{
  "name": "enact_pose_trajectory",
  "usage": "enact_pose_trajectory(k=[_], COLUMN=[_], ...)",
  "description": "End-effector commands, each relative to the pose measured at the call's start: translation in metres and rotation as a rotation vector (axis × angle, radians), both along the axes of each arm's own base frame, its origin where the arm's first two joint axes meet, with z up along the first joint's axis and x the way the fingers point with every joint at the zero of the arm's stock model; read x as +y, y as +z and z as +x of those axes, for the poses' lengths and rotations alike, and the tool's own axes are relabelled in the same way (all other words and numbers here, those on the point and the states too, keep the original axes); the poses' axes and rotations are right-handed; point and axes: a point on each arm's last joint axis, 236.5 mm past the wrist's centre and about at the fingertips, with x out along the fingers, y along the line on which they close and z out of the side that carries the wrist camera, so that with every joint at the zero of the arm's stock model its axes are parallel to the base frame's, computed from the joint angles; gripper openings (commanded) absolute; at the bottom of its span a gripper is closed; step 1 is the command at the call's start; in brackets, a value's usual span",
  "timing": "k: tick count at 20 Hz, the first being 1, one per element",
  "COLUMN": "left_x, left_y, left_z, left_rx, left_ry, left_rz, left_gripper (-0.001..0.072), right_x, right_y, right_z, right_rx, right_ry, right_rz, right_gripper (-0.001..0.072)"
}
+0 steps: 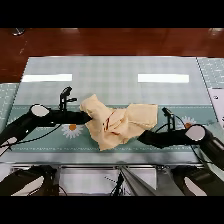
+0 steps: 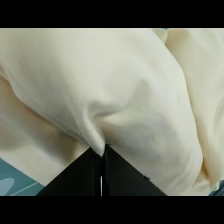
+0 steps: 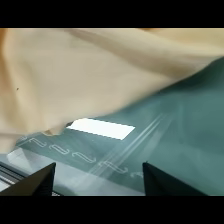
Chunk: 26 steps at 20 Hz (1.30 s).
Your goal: Fold the shirts.
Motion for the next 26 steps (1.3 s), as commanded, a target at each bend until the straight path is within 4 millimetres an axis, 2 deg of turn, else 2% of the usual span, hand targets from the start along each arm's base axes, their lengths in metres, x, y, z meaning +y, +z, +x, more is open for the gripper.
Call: enact_pose_trajectory(k=[1,3,4,5,6,7,8,9,10,11,13,14,15,16,17,18,19,21,22,23,24,26], left_x=[-0.008,-0.009,-0.01,-0.012,-0.014,-0.016,-0.019,-0.022,-0.025,-0.027,-0.021,-0.012,0.0,0.013,0.028,0.04,0.05,0.063,0.069,0.076,0.082,0.094], left_y=[0.004,0.005,0.006,0.008,0.01,0.015,0.02,0.031,0.044,0.064,0.131,0.171,0.22,0.269,0.324,0.374,0.424,0.504,0.532,0.555,0.569,0.582], left_z=[-0.006,-0.009,-0.009,-0.009,-0.007,-0.004,-0.001,0.003,0.008,0.016,0.044,0.061,0.076,0.087,0.092,0.089,0.077,0.036,0.013,-0.011,-0.033,-0.074], left_rx=[0.008,0.017,0.02,0.023,0.026,0.026,0.02,0.008,-0.016,-0.055,-0.195,-0.283,-0.396,-0.51,-0.637,-0.758,-0.883,-1.092,-1.181,-1.269,-1.34,-1.432], left_ry=[-0.033,-0.042,-0.043,-0.037,-0.023,-0.01,-0.01,-0.015,-0.028,-0.04,-0.026,0.013,0.059,0.106,0.157,0.193,0.215,0.227,0.233,0.245,0.259,0.313], left_rz=[-0.039,-0.045,-0.051,-0.061,-0.079,-0.098,-0.113,-0.132,-0.148,-0.172,-0.225,-0.244,-0.261,-0.275,-0.289,-0.3,-0.309,-0.31,-0.296,-0.256,-0.209,-0.116], left_gripper=[0.0021,0.0021,0.0021,0.0021,0.0021,0.0021,0.0021,0.0021,0.002,0.002,0.002,0.002,0.002,0.002,0.002,0.002,0.002,0.002,0.002,0.002,0.002,0.002], right_x=[0.028,0.036,0.039,0.043,0.046,0.048,0.049,0.052,0.056,0.058,0.041,0.023,0.005,-0.013,-0.027,-0.035,-0.04,-0.049,-0.053,-0.059,-0.067,-0.081], right_y=[-0.008,-0.005,-0.005,-0.008,-0.012,-0.017,-0.021,-0.02,-0.01,0.007,0.067,0.114,0.167,0.231,0.29,0.348,0.395,0.482,0.518,0.542,0.56,0.57], right_z=[0.019,0.043,0.05,0.051,0.051,0.051,0.054,0.058,0.064,0.075,0.125,0.16,0.19,0.213,0.223,0.219,0.208,0.169,0.142,0.118,0.093,0.048], right_rx=[-0.028,-0.062,-0.067,-0.057,-0.036,-0.015,-0.012,-0.032,-0.073,-0.123,-0.289,-0.404,-0.531,-0.673,-0.792,-0.9,-0.992,-1.185,-1.276,-1.345,-1.405,-1.447], right_ry=[-0.054,-0.097,-0.079,-0.051,-0.029,-0.018,-0.006,0.028,0.082,0.13,0.167,0.14,0.11,0.082,0.067,0.08,0.101,0.119,0.118,0.108,0.089,0.072], right_rz=[0.057,0.078,0.076,0.074,0.073,0.066,0.06,0.062,0.074,0.086,0.051,0.011,-0.026,-0.064,-0.092,-0.119,-0.15,-0.206,-0.222,-0.252,-0.278,-0.336], right_gripper=[0.0616,0.0611,0.0537,0.0487,0.0487,0.0445,0.0322,0.008,0.0024,0.0024,0.0023,0.0022,0.0022,0.0022,0.0022,0.0022,0.0022,0.0023,0.0022,0.0023,0.0023,0.0023])
